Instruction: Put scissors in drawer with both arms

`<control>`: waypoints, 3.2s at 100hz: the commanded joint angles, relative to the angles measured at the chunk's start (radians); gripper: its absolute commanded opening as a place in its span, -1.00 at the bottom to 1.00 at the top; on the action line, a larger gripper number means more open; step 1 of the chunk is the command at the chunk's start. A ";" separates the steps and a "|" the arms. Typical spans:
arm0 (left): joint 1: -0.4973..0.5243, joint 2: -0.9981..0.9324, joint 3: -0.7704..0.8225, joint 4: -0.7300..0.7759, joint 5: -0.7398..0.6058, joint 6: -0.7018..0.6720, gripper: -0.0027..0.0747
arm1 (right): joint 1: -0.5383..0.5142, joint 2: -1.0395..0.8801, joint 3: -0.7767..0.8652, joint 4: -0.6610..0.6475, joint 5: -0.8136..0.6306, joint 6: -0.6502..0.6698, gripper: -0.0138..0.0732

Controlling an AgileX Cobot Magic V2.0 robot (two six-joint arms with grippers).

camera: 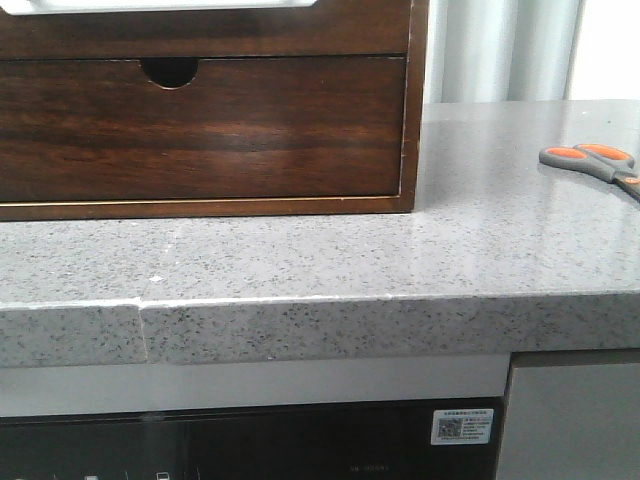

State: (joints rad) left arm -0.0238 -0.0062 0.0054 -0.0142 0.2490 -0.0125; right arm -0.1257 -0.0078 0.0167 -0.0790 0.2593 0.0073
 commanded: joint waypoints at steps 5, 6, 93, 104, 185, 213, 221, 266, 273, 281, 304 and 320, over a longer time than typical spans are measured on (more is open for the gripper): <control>-0.006 -0.034 0.016 0.004 -0.129 -0.001 -0.92 | -0.007 -0.022 0.013 0.021 -0.117 -0.007 -0.93; -0.006 -0.034 0.016 0.004 -0.131 -0.001 -0.92 | -0.007 -0.022 0.013 0.023 -0.121 -0.007 -0.93; -0.006 -0.034 0.016 0.007 -0.114 -0.001 -0.92 | -0.007 -0.022 0.013 0.053 -0.171 -0.007 -0.93; -0.006 -0.034 0.016 0.007 -0.118 -0.001 -0.92 | -0.007 -0.022 0.013 0.059 -0.171 -0.007 -0.93; -0.006 -0.034 0.016 0.007 -0.121 -0.001 -0.92 | -0.007 -0.022 0.013 0.087 -0.171 -0.007 -0.93; -0.006 -0.034 0.016 0.007 -0.121 -0.001 -0.92 | -0.007 -0.022 0.013 0.087 -0.171 -0.007 -0.93; -0.006 -0.034 0.016 0.007 -0.121 -0.001 -0.92 | -0.007 -0.022 0.013 0.087 -0.171 -0.007 -0.93; -0.006 -0.034 0.016 0.007 -0.121 -0.001 -0.92 | -0.007 -0.022 0.013 0.087 -0.171 -0.007 -0.93; -0.006 -0.034 0.016 0.007 -0.121 -0.001 -0.92 | -0.007 -0.022 0.013 0.087 -0.171 -0.007 -0.93; -0.006 -0.034 0.016 0.007 -0.122 -0.001 -0.92 | -0.007 -0.022 0.013 0.087 -0.171 -0.007 -0.93; -0.006 -0.032 -0.044 0.032 -0.183 -0.001 -0.92 | -0.005 -0.017 -0.046 0.087 -0.096 -0.007 -0.93; -0.006 0.036 -0.169 0.070 -0.061 -0.001 -0.92 | -0.005 0.046 -0.144 0.087 -0.034 -0.007 -0.93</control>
State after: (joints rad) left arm -0.0238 -0.0062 -0.0692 0.0421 0.1997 -0.0125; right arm -0.1257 -0.0049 -0.0474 0.0069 0.2684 0.0000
